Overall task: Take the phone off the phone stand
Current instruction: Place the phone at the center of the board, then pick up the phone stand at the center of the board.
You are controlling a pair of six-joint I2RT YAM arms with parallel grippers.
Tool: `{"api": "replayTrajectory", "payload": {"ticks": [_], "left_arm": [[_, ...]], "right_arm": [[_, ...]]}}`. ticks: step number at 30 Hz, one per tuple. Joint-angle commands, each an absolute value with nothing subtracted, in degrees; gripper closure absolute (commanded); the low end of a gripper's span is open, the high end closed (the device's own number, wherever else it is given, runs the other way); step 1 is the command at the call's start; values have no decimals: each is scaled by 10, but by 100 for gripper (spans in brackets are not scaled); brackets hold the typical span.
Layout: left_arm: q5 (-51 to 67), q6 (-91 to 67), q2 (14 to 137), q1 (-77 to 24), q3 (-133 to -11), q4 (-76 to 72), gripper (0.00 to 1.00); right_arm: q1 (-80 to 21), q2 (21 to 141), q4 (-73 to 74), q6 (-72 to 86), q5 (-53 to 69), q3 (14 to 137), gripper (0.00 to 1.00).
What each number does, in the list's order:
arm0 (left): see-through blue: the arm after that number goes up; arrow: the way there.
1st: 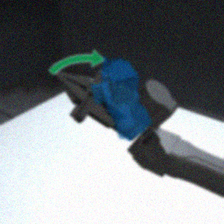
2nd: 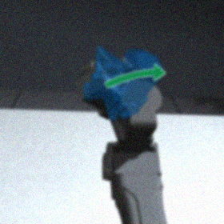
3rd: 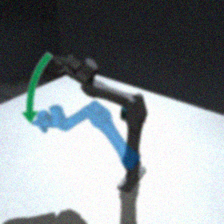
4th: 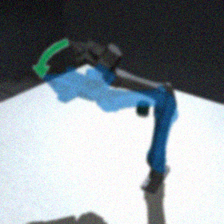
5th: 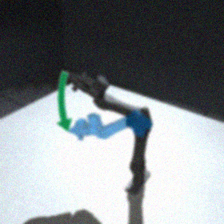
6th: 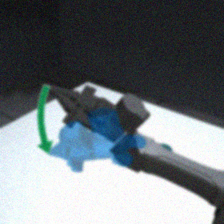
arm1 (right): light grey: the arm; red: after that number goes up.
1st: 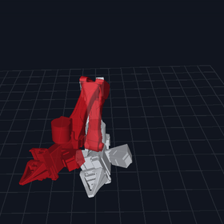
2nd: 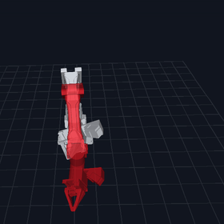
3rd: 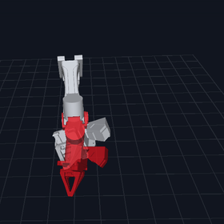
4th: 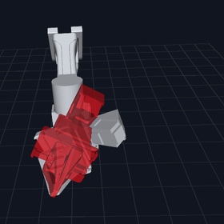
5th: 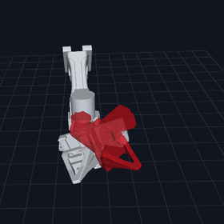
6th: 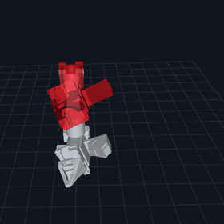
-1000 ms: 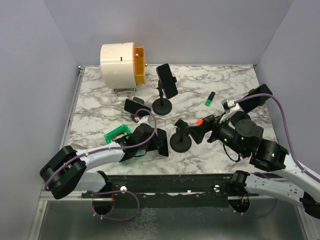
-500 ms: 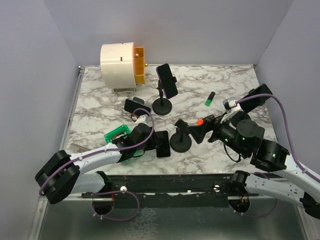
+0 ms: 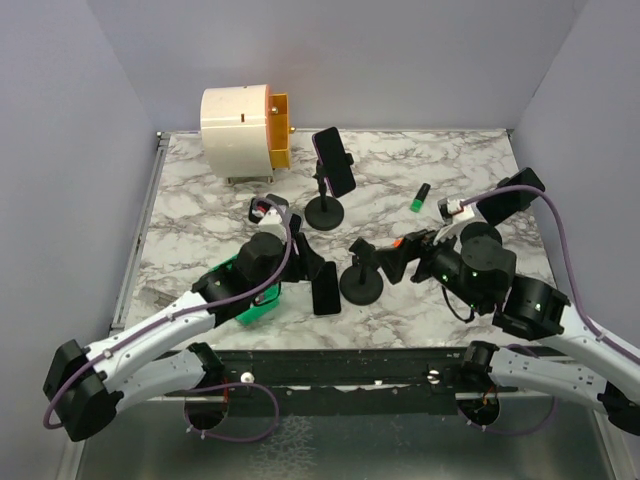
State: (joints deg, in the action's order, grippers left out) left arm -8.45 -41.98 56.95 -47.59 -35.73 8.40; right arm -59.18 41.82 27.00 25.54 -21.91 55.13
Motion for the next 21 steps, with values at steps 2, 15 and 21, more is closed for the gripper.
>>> {"api": "replayTrajectory", "payload": {"ticks": [2, 15, 21], "left_arm": [[-137, -243, 493, -474, -432, 101, 37], [-207, -114, 373, -473, -344, 2, 32], [-202, -115, 353, -473, -341, 8, 32]], "right_arm": [[-593, 472, 302, 251, -267, 546, 18], [-593, 521, 315, 301, -279, 538, 23], [-579, 523, 278, 293, -250, 524, 25]]}}
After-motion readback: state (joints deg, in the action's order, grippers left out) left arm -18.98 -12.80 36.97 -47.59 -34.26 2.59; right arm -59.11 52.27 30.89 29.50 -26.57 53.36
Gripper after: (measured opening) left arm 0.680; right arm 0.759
